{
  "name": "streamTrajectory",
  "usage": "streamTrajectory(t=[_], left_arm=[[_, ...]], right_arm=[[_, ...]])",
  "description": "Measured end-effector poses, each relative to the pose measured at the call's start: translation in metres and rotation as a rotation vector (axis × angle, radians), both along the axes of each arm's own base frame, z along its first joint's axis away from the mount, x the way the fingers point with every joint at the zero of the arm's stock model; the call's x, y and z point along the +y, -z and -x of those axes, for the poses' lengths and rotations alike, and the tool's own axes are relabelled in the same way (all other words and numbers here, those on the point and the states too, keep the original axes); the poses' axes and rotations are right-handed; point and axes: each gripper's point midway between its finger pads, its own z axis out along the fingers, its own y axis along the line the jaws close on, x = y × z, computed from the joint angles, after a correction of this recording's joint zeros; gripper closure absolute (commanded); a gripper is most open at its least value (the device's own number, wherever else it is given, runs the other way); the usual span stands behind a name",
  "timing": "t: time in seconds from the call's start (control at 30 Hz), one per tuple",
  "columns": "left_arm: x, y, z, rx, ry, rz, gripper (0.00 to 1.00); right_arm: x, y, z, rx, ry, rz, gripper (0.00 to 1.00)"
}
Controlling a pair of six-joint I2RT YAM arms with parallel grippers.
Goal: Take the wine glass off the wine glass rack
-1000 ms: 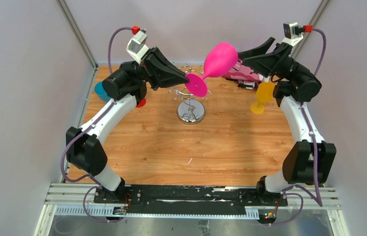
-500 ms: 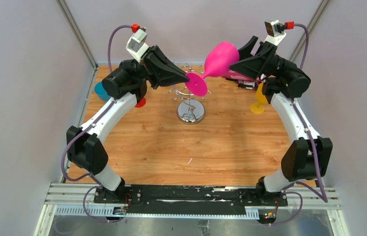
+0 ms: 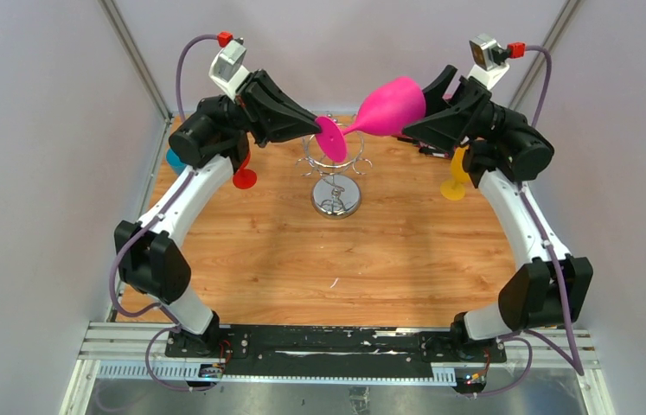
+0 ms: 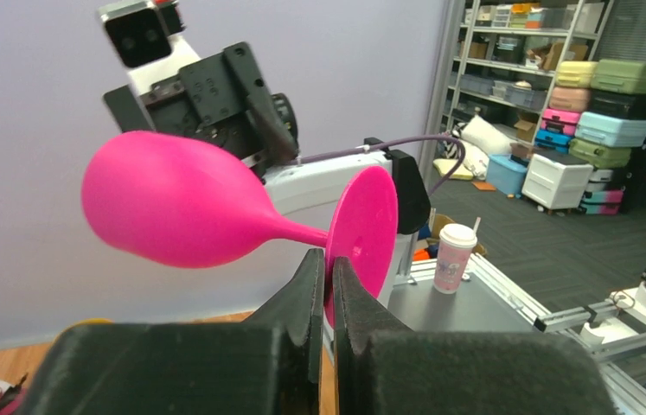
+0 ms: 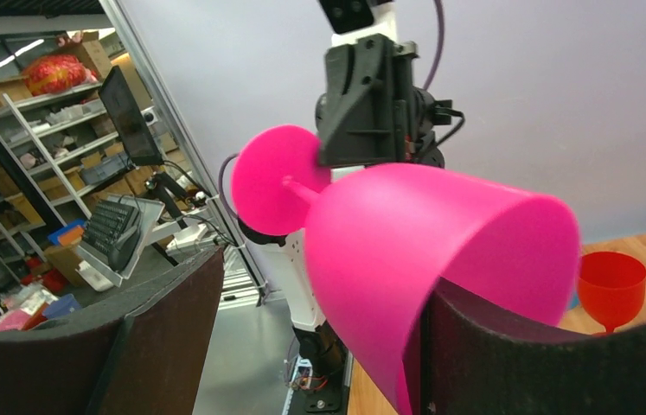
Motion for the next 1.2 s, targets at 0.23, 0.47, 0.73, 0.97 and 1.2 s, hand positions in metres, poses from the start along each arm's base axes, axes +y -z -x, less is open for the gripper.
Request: streamTrajectory(t=[0.23,0.47,0.73,0.97,1.2], left_arm=[[-0.002,0.009,-0.023,0.042,-0.014,-0.011,1.00],[-0.005,0.011,-0.038,0.082,-0.005,-0.016,1.00],[-0.005,0.012,-0.038,0.085,-0.005,-0.017,1.00],[-0.006,0.016,-0.040,0.097,-0.007,-0.022,1.00],[-0.005,0.016,-0.041,0.098,-0.010,-0.022,1.00]], right_arm=[[-0.003,-0.012,0.024,-0.068,0.002,-0.007,0.38],[-0.001,-0.005,0.016,-0.035,0.000,-0.001,0.42],[0.000,0.000,0.008,-0.014,0.001,0.003,0.53],[0.001,0.003,0.002,0.001,0.001,0.004,0.62],[0.002,0.004,0.001,0.005,-0.001,0.004,0.78]])
